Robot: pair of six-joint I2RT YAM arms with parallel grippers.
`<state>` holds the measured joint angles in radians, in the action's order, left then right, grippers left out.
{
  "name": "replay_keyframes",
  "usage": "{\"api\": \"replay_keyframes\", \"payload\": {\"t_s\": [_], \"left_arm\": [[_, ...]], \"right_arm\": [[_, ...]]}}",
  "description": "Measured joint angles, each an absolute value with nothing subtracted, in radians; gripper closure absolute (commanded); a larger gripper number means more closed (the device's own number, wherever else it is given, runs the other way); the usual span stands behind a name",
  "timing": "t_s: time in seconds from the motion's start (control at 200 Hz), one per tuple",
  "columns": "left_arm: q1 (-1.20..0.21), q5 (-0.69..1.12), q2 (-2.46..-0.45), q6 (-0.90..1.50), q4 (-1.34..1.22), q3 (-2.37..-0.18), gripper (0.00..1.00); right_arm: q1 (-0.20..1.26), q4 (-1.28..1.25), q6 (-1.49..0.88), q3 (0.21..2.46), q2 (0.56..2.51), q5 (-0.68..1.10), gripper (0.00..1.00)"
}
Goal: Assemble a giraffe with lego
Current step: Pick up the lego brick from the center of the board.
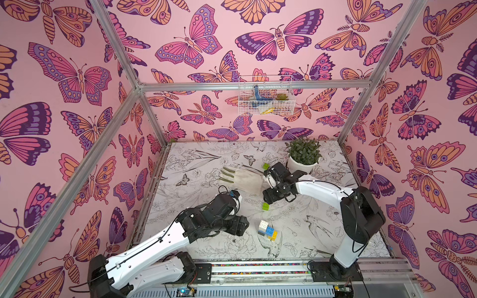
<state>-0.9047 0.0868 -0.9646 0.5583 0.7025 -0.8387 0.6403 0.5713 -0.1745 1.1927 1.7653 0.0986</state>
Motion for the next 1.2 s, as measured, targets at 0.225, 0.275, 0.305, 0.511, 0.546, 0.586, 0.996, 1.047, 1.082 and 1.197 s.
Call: {"api": "replay_keyframes", "payload": {"t_s": [0.225, 0.275, 0.305, 0.511, 0.546, 0.586, 0.996, 1.047, 1.082, 1.197], "left_arm": [[-0.899, 0.091, -0.992, 0.558, 0.700, -0.839, 0.20], [-0.897, 0.091, -0.998, 0.558, 0.699, -0.839, 0.20], [-0.897, 0.090, -1.000, 0.558, 0.699, -0.839, 0.20], [-0.895, 0.089, -0.989, 0.566, 0.699, -0.839, 0.20], [-0.895, 0.089, -0.982, 0.569, 0.699, -0.839, 0.21], [-0.895, 0.089, -0.974, 0.572, 0.699, -0.839, 0.21], [-0.895, 0.085, -0.952, 0.585, 0.701, -0.839, 0.21], [-0.895, 0.085, -0.952, 0.585, 0.702, -0.839, 0.21], [-0.895, 0.084, -0.952, 0.586, 0.704, -0.839, 0.21], [-0.895, 0.082, -0.950, 0.585, 0.708, -0.839, 0.21]], "right_arm": [[0.668, 0.558, -0.148, 1.173, 1.798, 0.142, 0.22], [0.672, 0.555, -0.140, 1.174, 1.808, 0.143, 0.22], [0.677, 0.554, -0.133, 1.174, 1.816, 0.144, 0.22], [0.701, 0.538, -0.119, 1.185, 1.864, 0.144, 0.24], [0.701, 0.537, -0.120, 1.187, 1.868, 0.144, 0.25], [0.701, 0.538, -0.120, 1.189, 1.872, 0.143, 0.25], [0.695, 0.550, -0.142, 1.228, 1.902, 0.070, 0.29], [0.690, 0.550, -0.152, 1.228, 1.902, 0.064, 0.29], [0.683, 0.550, -0.159, 1.227, 1.902, 0.060, 0.29], [0.661, 0.541, -0.187, 1.209, 1.891, 0.047, 0.30]]}}
